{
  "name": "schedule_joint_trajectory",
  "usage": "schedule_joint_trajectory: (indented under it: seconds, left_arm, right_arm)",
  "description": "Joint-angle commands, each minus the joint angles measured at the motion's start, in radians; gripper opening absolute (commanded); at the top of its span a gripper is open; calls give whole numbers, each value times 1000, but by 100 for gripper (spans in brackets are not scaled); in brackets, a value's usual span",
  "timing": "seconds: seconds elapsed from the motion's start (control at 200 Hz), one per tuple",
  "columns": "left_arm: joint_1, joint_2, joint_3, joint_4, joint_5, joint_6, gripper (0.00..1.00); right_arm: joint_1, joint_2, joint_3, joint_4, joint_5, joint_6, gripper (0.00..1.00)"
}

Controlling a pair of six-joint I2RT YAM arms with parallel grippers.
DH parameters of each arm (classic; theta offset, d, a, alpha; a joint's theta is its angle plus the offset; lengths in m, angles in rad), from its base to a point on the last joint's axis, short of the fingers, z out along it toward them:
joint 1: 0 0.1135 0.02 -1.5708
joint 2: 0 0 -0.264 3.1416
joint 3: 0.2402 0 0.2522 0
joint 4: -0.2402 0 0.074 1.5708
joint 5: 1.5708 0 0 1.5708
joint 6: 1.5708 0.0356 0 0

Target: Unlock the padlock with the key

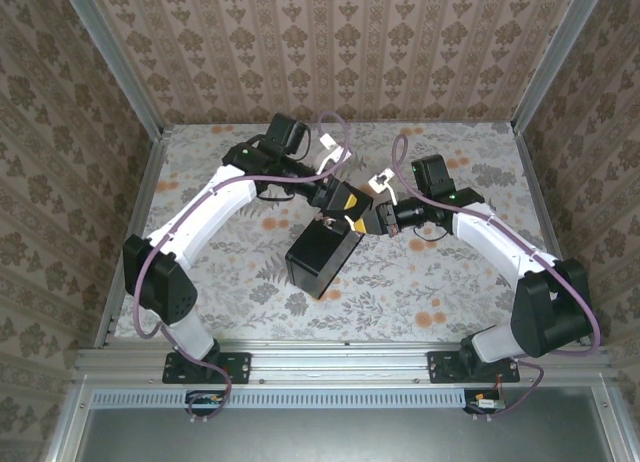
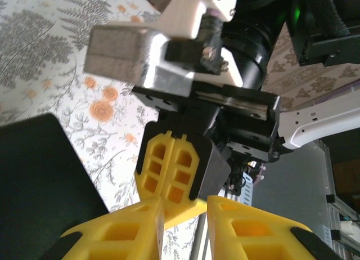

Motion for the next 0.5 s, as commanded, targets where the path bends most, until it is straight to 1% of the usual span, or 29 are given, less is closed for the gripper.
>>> schedule_joint_trajectory:
  seconds: [0.0, 0.115, 0.25, 0.43, 0.495]
  left_arm:
    - [-6, -28, -10, -103, -39, -9, 27]
    - [-8, -18, -17, -123, -76, 19, 28]
    - [-8, 3, -2, -133, -63, 38, 28]
    - [-12, 6, -6, -157, -11, 77, 26]
    - [-15, 7, -10, -173, -8, 90, 26]
  right_arm:
    - [-4, -16, -6, 25, -64, -37, 0]
    - [-4, -24, -4, 33, -95, -37, 0]
    - [-4, -34, -9, 34, -104, -35, 0]
    - [-8, -31, -7, 44, -104, -27, 0]
    - [-10, -26, -3, 45, -105, -25, 0]
